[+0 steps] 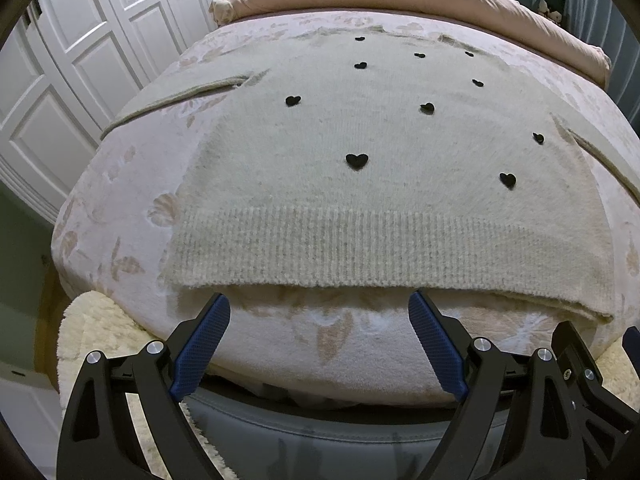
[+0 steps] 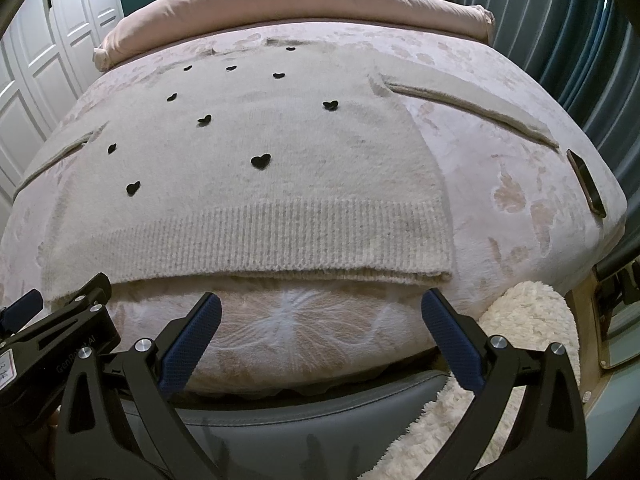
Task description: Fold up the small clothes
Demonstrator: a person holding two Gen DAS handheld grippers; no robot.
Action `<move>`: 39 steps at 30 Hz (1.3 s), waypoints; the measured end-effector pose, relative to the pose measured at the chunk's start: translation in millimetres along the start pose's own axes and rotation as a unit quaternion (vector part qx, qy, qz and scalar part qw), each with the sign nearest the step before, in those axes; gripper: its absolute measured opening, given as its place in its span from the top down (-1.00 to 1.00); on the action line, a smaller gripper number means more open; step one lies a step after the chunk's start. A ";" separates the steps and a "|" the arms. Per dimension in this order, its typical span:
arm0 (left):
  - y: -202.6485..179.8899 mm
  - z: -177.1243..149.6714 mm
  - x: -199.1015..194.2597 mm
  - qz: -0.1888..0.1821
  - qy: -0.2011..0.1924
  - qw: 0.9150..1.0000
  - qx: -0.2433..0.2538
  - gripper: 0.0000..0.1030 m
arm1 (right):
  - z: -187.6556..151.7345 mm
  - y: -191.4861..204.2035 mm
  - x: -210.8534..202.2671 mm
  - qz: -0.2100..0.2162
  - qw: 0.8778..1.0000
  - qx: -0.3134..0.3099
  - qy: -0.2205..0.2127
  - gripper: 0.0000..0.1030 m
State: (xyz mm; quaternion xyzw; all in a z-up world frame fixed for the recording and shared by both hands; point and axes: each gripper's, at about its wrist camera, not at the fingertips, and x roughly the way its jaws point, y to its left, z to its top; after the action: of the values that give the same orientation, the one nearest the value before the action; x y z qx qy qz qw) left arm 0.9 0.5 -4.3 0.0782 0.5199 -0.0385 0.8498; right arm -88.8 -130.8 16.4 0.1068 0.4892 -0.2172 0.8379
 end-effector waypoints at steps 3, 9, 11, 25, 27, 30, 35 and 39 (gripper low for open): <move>-1.3 3.3 4.4 0.000 0.005 1.000 0.001 -0.73 | 2.5 -0.2 4.8 0.003 1.000 0.000 0.005 -0.90; -10.0 14.4 11.5 -0.004 0.010 1.000 0.009 -0.78 | 10.8 -5.0 18.7 0.011 1.000 -0.002 0.015 -0.90; -13.9 20.8 14.1 -0.007 0.008 1.000 0.015 -0.80 | 20.2 -14.9 26.0 0.014 1.000 0.000 0.012 -0.90; 12.4 89.0 48.4 -0.019 -0.001 0.999 -0.033 -0.80 | 174.0 -343.6 149.5 -0.010 0.935 0.354 -0.025 -0.90; 17.4 96.9 51.2 -0.012 -0.006 0.999 -0.043 -0.80 | 183.2 -374.5 167.2 -0.018 0.921 0.389 -0.021 -0.90; 24.3 111.3 57.7 -0.003 -0.010 0.998 -0.056 -0.80 | 187.4 -411.7 195.9 -0.001 0.890 0.456 -0.015 -0.91; 30.1 128.3 66.4 0.003 -0.016 0.998 -0.065 -0.80 | 215.2 -422.5 216.1 -0.018 0.878 0.476 -0.036 -0.54; 33.1 139.7 72.1 -0.006 -0.024 0.997 -0.071 -0.79 | 266.3 -402.1 222.0 0.011 0.892 0.450 -0.042 0.67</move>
State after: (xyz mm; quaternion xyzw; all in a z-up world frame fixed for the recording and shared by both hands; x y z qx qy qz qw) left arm 161.3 10.1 -2.9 0.0136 0.5010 -0.0085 0.8653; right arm 23.5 -647.7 -29.7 0.4688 0.3020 -0.4090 0.7223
